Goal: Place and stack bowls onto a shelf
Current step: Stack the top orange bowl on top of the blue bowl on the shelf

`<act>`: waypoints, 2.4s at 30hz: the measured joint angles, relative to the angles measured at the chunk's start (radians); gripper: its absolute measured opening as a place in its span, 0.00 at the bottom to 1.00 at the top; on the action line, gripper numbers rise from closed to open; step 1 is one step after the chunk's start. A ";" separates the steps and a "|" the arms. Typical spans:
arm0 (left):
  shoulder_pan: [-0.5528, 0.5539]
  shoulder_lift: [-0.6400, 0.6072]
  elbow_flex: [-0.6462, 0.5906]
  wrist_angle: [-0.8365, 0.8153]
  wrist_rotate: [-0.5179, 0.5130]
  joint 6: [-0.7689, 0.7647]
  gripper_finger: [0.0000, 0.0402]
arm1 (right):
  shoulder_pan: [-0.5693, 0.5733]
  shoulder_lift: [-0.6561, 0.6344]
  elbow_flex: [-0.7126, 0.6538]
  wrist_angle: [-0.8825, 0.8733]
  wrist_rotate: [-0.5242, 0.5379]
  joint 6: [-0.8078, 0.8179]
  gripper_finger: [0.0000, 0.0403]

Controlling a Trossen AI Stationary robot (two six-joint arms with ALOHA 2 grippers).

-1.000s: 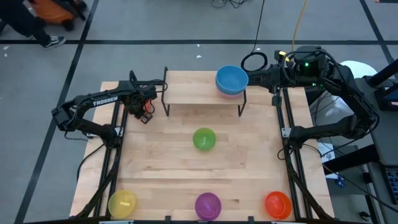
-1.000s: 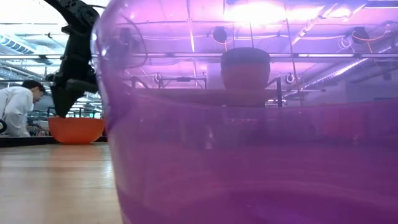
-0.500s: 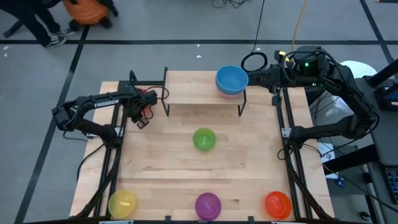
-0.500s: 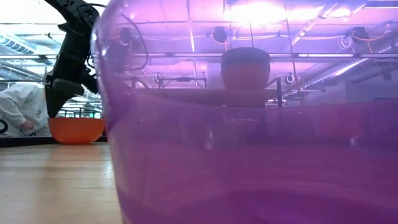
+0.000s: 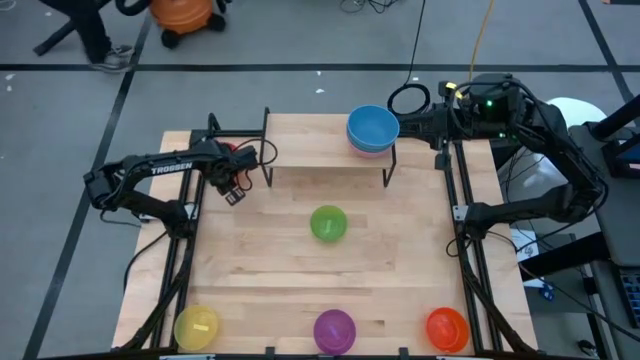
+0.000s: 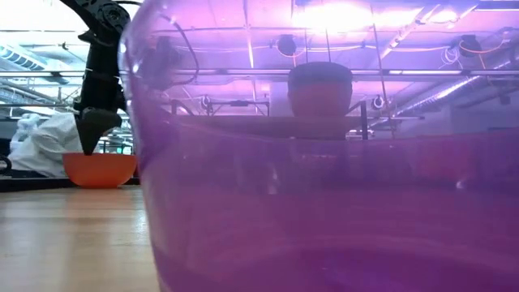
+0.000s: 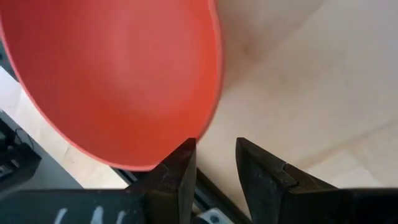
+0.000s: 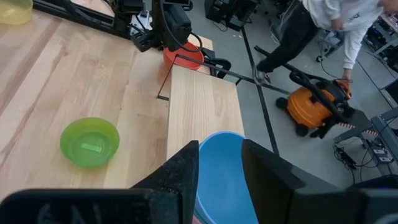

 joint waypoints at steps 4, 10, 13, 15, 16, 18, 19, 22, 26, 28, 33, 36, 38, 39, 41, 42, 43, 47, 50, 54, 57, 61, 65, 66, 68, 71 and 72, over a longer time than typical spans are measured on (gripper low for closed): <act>0.000 0.000 0.000 0.003 -0.050 -0.005 0.30 | 0.000 0.014 0.000 0.000 0.001 0.000 0.29; 0.002 0.000 -0.007 0.006 -0.050 0.011 0.30 | 0.000 0.039 0.000 0.000 0.001 -0.001 0.29; 0.011 0.009 -0.024 0.020 -0.024 0.015 0.30 | 0.000 0.047 0.000 0.000 0.002 -0.003 0.29; 0.025 0.018 -0.024 0.026 -0.019 0.020 0.30 | 0.000 0.047 0.000 0.000 0.003 -0.003 0.29; 0.032 0.023 -0.023 0.027 -0.019 0.020 0.30 | 0.000 0.047 0.000 0.000 0.003 -0.004 0.29; 0.042 0.034 -0.024 0.024 -0.023 0.019 0.30 | 0.000 0.047 0.000 0.000 0.003 -0.004 0.29; 0.046 0.034 -0.024 0.025 -0.025 0.018 0.30 | 0.000 0.047 0.000 0.000 0.003 -0.004 0.29; 0.057 0.034 -0.024 0.025 -0.025 0.018 0.30 | 0.000 0.047 0.000 0.000 0.003 -0.004 0.29; 0.077 0.034 -0.024 0.024 -0.026 0.018 0.30 | 0.000 0.047 0.000 0.000 0.003 -0.008 0.29; 0.085 0.043 -0.024 0.024 -0.026 0.018 0.30 | 0.000 0.047 0.000 0.000 0.003 -0.011 0.29; 0.100 0.078 -0.024 0.023 -0.027 0.018 0.28 | 0.000 0.047 0.000 0.000 0.003 -0.010 0.29; 0.099 0.092 -0.024 0.025 -0.026 0.018 0.19 | 0.000 0.047 0.000 0.000 0.003 -0.011 0.29; 0.098 0.101 -0.023 0.025 -0.026 0.018 0.11 | 0.000 0.047 0.000 0.000 0.003 -0.019 0.29; 0.098 0.101 -0.024 0.027 -0.028 0.017 0.06 | 0.000 0.047 0.000 0.000 0.003 -0.025 0.29; 0.098 0.097 -0.022 0.020 -0.044 0.008 0.03 | 0.000 0.047 0.000 0.000 0.003 -0.026 0.29; 0.095 0.098 -0.021 0.014 -0.060 -0.007 0.03 | 0.000 0.047 0.000 0.000 0.003 -0.026 0.29; 0.090 0.100 -0.019 0.003 -0.083 -0.031 0.03 | 0.000 0.047 0.000 0.000 0.003 -0.026 0.29; 0.075 0.093 0.004 -0.026 -0.136 -0.130 0.03 | 0.000 0.047 0.000 0.000 0.003 -0.026 0.29; 0.060 0.079 0.033 -0.033 -0.135 -0.157 0.03 | 0.000 0.047 0.000 0.000 0.003 -0.026 0.29; 0.026 0.068 0.118 -0.107 -0.136 -0.181 0.03 | 0.000 0.047 0.000 0.000 0.004 -0.026 0.29; -0.008 0.070 0.225 -0.221 -0.167 -0.210 0.03 | 0.000 0.047 0.000 -0.001 0.004 -0.026 0.29; -0.059 0.069 0.406 -0.326 -0.188 -0.247 0.03 | 0.000 0.047 0.000 -0.001 0.004 -0.027 0.29; -0.119 0.068 0.615 -0.368 -0.189 -0.310 0.03 | 0.000 0.047 0.000 -0.001 0.007 -0.037 0.29; -0.138 0.068 0.667 -0.360 -0.189 -0.325 0.03 | 0.000 0.046 0.000 -0.001 0.009 -0.037 0.29; -0.179 0.069 0.765 -0.347 -0.186 -0.362 0.03 | 0.000 0.046 0.000 -0.001 0.010 -0.030 0.29; -0.241 0.068 0.894 -0.282 -0.181 -0.419 0.03 | 0.000 0.046 0.000 -0.006 0.010 -0.029 0.29; -0.263 0.068 0.931 -0.252 -0.171 -0.425 0.03 | 0.000 0.046 0.000 -0.010 0.010 -0.029 0.29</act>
